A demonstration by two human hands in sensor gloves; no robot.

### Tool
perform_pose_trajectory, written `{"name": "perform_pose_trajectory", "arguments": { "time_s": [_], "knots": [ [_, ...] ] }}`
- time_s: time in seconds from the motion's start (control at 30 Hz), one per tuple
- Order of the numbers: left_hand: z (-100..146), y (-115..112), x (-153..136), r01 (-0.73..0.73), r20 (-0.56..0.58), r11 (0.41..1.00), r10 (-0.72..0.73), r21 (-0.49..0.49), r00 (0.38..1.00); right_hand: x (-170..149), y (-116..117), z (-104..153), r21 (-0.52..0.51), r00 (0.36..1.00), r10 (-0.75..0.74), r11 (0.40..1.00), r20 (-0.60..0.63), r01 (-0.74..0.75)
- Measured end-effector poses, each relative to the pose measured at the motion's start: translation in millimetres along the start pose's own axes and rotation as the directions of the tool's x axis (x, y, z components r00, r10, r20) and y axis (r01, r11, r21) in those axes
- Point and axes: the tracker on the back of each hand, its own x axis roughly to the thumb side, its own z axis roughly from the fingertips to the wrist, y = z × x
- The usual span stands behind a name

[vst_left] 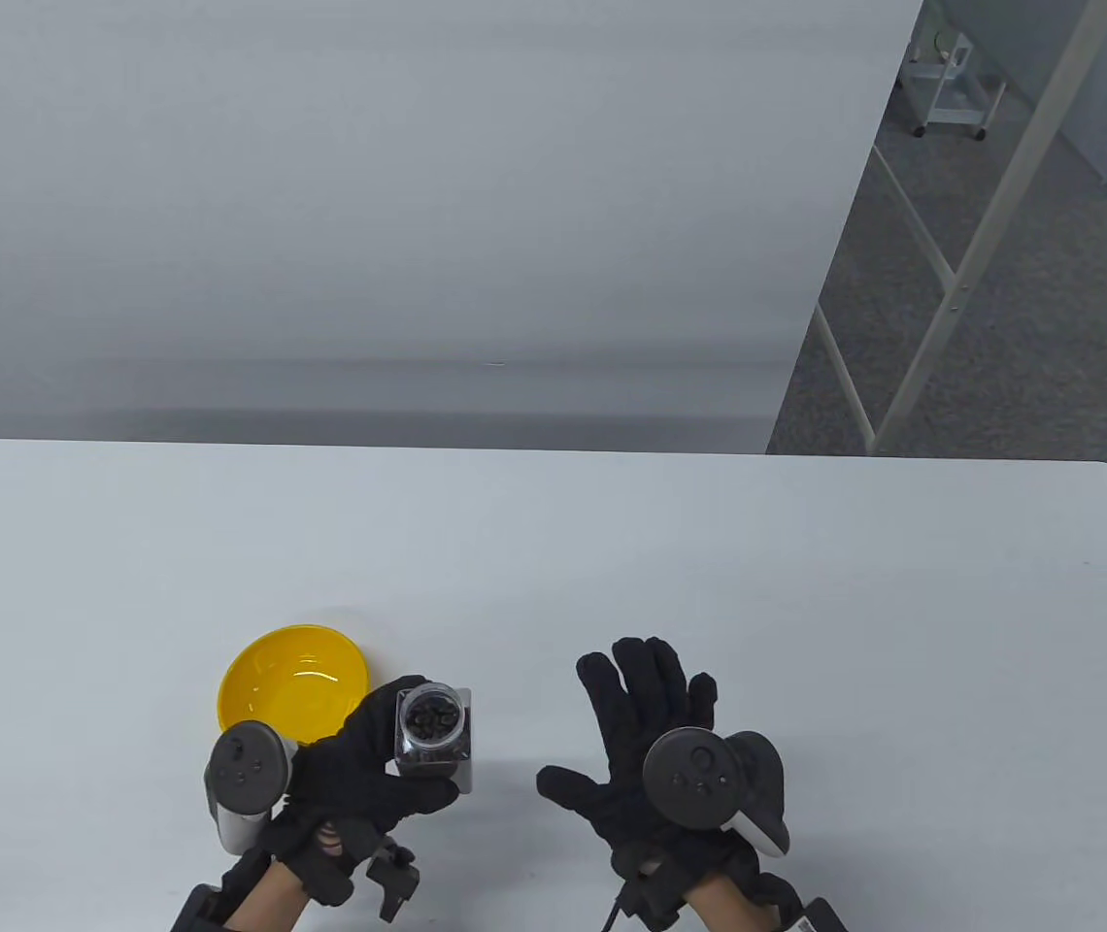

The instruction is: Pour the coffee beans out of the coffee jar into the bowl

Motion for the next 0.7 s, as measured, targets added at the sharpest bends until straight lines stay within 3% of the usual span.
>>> {"name": "perform_pose_trajectory", "arguments": {
  "time_s": [0.33,0.43,0.7],
  "knots": [
    [6.5,62.6,-13.2,0.080,-0.100,0.989,-0.068,0.127,0.993,-25.3,-13.4,11.1,0.004,0.959,0.254,0.967,-0.129,-0.256],
    [6.6,80.5,-13.3,0.156,-0.122,0.978,-0.139,0.141,0.983,-34.2,-15.6,18.1,-0.037,0.934,0.309,0.947,-0.180,-0.321],
    [5.2,128.2,-26.7,0.282,-0.212,0.935,-0.237,0.216,0.948,-60.5,-20.8,31.9,0.015,0.857,0.429,0.896,-0.285,-0.444]
  ]
}}
